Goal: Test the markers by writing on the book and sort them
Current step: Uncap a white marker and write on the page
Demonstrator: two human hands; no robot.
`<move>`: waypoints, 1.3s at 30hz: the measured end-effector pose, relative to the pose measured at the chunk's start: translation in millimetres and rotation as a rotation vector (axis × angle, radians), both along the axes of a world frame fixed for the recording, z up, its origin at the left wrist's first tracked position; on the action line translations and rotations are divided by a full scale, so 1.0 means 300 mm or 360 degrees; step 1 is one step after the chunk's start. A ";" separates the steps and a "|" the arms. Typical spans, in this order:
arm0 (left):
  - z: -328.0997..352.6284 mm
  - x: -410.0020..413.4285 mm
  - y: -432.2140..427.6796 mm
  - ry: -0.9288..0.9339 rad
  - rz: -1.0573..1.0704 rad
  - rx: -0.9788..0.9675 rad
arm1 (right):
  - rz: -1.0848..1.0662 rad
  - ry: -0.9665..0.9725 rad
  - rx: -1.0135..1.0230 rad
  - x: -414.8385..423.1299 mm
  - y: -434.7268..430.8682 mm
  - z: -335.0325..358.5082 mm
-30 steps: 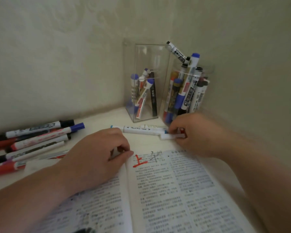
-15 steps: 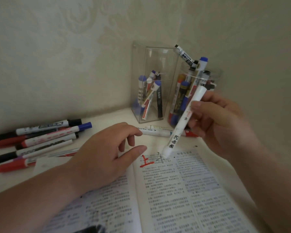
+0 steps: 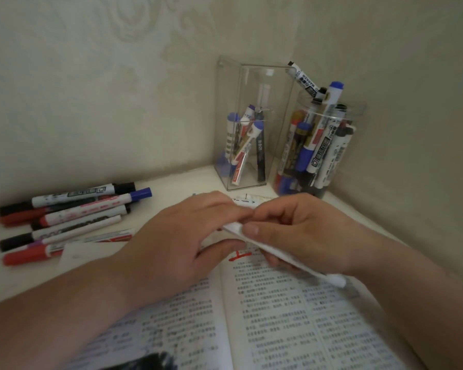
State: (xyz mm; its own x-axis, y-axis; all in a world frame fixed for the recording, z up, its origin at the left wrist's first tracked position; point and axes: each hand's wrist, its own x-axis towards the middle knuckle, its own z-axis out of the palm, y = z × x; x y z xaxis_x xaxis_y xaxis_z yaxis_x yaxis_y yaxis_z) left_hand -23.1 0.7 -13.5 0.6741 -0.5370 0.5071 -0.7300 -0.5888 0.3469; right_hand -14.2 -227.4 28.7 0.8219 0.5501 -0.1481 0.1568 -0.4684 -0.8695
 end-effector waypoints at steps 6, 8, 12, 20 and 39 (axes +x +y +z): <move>0.001 0.001 0.000 -0.0054 0.0130 -0.0035 | 0.0350 0.0955 0.1096 0.061 -0.091 0.002; 0.000 0.002 0.000 -0.0052 0.0198 -0.0055 | 0.0540 0.1052 0.1411 0.073 -0.111 -0.006; 0.004 -0.003 -0.011 -0.0048 0.0204 -0.0037 | 0.0299 0.0355 0.1029 0.026 -0.038 -0.029; 0.018 -0.031 -0.049 -0.0047 0.0026 0.0050 | -0.0038 -0.0145 0.0810 -0.010 0.021 -0.022; 0.016 -0.022 0.007 0.0414 0.0325 -0.0184 | -0.0229 0.0017 0.0194 0.020 0.029 -0.064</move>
State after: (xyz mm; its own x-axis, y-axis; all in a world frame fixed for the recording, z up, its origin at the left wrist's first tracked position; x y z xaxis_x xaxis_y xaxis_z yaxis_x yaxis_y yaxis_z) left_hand -29.8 2.7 -8.8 0.8763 -0.3269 0.3540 -0.4798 -0.6596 0.5785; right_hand -8.4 -218.8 9.5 0.8920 0.4416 -0.0963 0.0866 -0.3761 -0.9225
